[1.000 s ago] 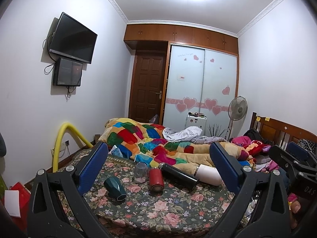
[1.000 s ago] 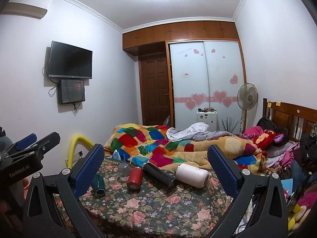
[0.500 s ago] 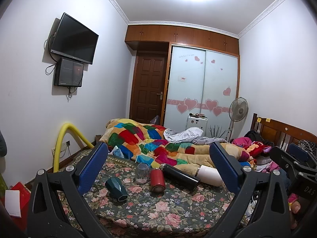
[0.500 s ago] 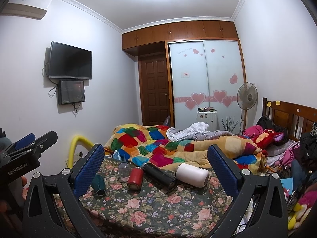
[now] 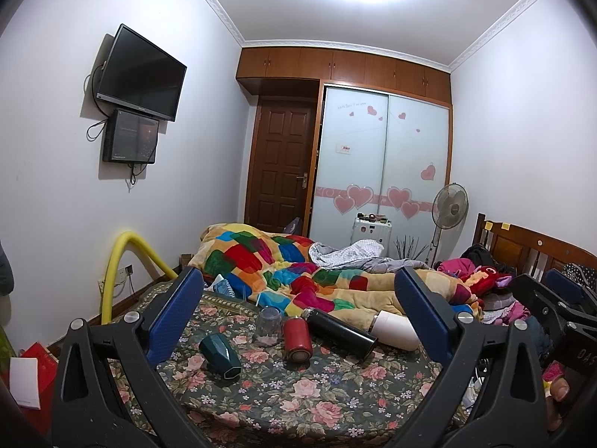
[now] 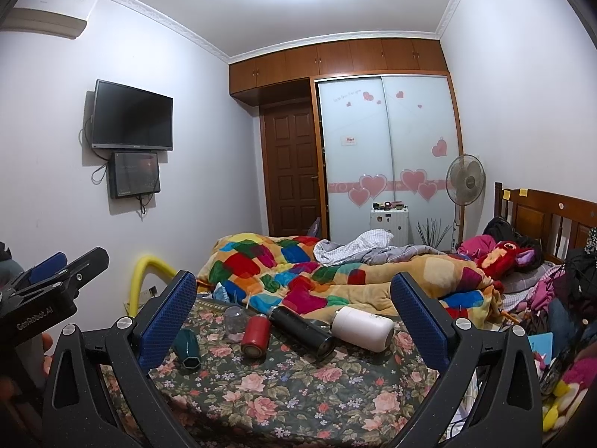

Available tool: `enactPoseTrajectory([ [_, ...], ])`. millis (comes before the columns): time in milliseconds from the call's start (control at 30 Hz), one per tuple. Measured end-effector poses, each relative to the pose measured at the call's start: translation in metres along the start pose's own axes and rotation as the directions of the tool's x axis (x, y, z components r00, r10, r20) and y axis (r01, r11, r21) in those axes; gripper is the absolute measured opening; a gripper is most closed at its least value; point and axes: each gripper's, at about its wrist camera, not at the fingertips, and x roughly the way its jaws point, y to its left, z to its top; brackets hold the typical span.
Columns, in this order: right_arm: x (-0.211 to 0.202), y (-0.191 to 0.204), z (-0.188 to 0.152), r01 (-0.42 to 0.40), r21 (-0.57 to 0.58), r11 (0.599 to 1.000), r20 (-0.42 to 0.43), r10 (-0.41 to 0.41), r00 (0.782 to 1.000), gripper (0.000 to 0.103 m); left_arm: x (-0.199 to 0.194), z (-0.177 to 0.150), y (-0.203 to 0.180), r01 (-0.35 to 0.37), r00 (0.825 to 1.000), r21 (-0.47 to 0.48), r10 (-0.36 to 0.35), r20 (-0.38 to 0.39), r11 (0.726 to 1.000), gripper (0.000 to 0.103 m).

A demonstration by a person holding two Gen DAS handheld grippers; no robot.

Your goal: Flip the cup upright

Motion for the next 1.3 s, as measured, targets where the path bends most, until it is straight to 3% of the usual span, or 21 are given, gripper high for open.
enactPoseTrajectory([
  [533, 0.007, 0.003, -0.003, 0.003, -0.013, 1.000, -0.020, -0.004, 1.000, 0.103, 0.009, -0.004, 0.011, -0.005, 1.000, -0.014, 0.005, -0.025, 1.000, 0.103],
  [767, 0.026, 0.006, -0.008, 0.006, -0.017, 1.000, -0.058, -0.007, 0.998, 0.103, 0.039, -0.015, 0.028, -0.045, 0.994, -0.053, 0.039, -0.097, 0.998, 0.103],
  [900, 0.045, 0.006, -0.016, 0.012, -0.017, 1.000, -0.106, -0.013, 0.994, 0.103, 0.070, -0.032, 0.048, -0.113, 0.981, -0.079, 0.098, -0.170, 0.990, 0.103],
  [1000, 0.060, 0.003, -0.025, 0.025, -0.020, 0.999, -0.149, -0.028, 0.988, 0.103, 0.105, -0.053, 0.069, -0.155, 0.955, -0.090, 0.126, -0.267, 0.984, 0.103],
  [1067, 0.073, 0.000, -0.031, 0.036, -0.017, 0.999, -0.181, -0.038, 0.983, 0.103, 0.135, -0.072, 0.085, -0.188, 0.927, -0.096, 0.145, -0.346, 0.977, 0.103],
  [1200, 0.099, -0.010, -0.043, 0.056, -0.001, 0.998, -0.248, -0.055, 0.967, 0.103, 0.196, -0.114, 0.114, -0.272, 0.849, -0.094, 0.193, -0.493, 0.958, 0.103],
  [1300, 0.120, -0.016, -0.051, 0.071, 0.011, 0.997, -0.306, -0.064, 0.950, 0.103, 0.239, -0.144, 0.132, -0.311, 0.786, -0.082, 0.208, -0.582, 0.947, 0.096],
])
